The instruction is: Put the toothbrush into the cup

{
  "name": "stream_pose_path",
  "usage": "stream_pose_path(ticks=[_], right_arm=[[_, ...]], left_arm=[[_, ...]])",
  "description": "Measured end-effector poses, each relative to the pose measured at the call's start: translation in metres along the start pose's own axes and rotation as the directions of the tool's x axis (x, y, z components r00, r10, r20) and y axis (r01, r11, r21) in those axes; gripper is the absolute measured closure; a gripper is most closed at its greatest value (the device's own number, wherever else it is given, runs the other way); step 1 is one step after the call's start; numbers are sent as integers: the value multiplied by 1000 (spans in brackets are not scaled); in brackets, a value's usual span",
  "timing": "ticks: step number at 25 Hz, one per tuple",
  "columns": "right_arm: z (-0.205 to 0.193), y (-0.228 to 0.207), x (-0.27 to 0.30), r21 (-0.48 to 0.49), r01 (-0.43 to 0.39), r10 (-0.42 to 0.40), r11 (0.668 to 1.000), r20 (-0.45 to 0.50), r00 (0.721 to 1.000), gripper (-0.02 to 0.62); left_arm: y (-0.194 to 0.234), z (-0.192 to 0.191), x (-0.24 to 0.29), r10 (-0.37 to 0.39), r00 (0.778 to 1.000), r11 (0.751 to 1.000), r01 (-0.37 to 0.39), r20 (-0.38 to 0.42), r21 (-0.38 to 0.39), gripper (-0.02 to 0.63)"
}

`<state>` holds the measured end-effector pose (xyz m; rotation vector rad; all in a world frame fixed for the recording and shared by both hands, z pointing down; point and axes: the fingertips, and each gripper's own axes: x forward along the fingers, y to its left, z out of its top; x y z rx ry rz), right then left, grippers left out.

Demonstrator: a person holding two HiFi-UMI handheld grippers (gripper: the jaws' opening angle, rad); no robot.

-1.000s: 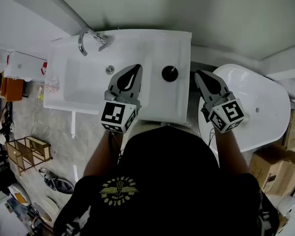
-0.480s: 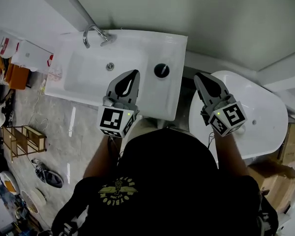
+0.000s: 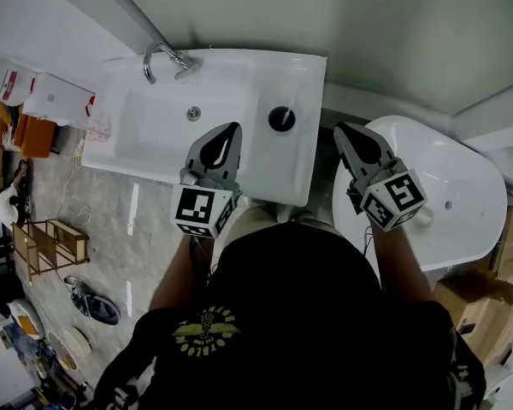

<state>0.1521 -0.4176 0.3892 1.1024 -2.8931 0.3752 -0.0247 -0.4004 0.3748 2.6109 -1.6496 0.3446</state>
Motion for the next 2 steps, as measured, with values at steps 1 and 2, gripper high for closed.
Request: stream_pose_path(ticks=[1,2], right_arm=[[0,0,3,2,2,-2,1000,-3,1000,583],[-1,0,6,5,3,-3,1000,-6,1000,583]], left_arm=[[3,0,2,-2,1000,1000,2,-1,0,595],[6,0,4,-4,1000,1000,4,-2,0,595]])
